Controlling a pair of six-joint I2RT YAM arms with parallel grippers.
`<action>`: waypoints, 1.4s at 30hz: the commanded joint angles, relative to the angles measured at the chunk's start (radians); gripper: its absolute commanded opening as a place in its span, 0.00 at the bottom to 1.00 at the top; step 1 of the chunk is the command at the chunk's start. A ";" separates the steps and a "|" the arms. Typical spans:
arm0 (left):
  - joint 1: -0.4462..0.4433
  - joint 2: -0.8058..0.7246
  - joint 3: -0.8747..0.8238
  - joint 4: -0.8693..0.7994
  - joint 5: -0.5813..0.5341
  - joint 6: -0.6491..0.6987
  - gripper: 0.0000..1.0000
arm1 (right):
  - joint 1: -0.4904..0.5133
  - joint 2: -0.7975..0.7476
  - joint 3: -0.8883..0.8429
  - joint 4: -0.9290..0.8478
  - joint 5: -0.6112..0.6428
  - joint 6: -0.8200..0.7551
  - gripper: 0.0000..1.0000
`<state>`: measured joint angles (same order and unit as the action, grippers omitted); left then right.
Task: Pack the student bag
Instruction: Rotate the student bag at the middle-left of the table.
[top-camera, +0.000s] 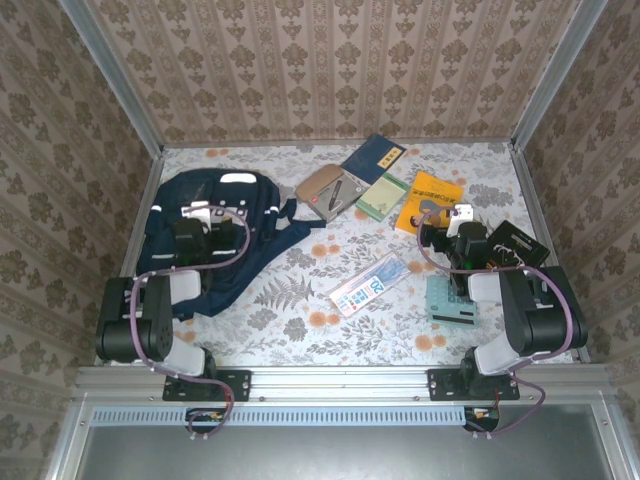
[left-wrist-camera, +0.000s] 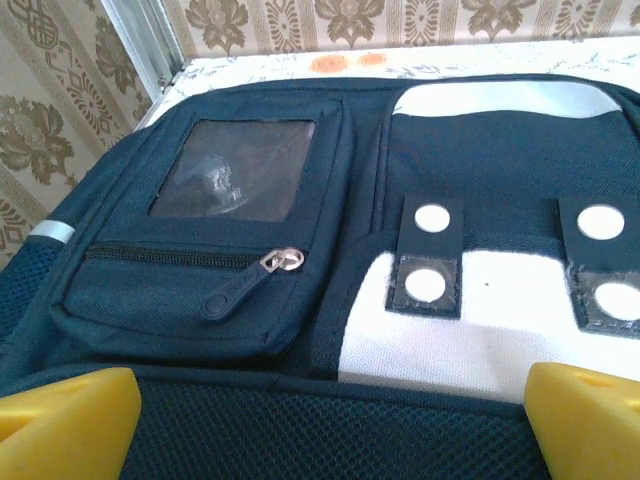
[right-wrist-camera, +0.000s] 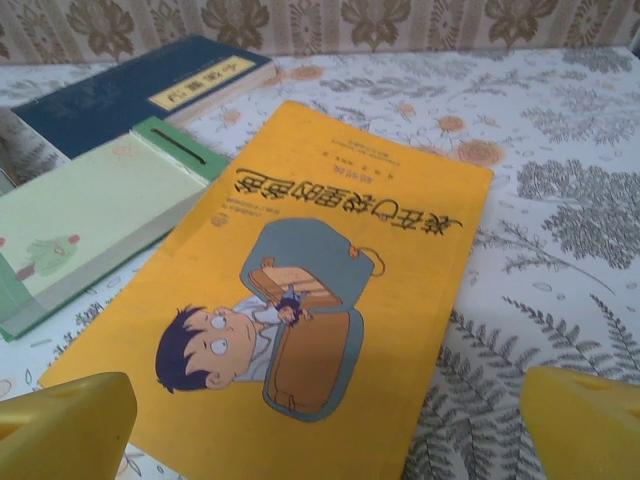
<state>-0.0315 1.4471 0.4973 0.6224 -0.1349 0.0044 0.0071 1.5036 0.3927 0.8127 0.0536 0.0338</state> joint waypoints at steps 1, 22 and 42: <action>0.004 -0.132 0.170 -0.371 -0.055 -0.042 1.00 | -0.001 -0.122 0.062 -0.156 0.057 0.028 1.00; 0.206 -0.250 0.312 -1.356 0.213 -0.544 1.00 | 0.297 -0.288 0.598 -0.957 0.067 0.322 1.00; -0.356 -0.321 0.385 -1.352 0.056 -0.613 0.90 | 0.518 -0.140 0.685 -1.030 0.032 0.314 1.00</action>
<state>-0.3325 1.1259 0.8024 -0.6785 -0.0006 -0.7368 0.5156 1.3636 1.0569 -0.2016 0.0971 0.3443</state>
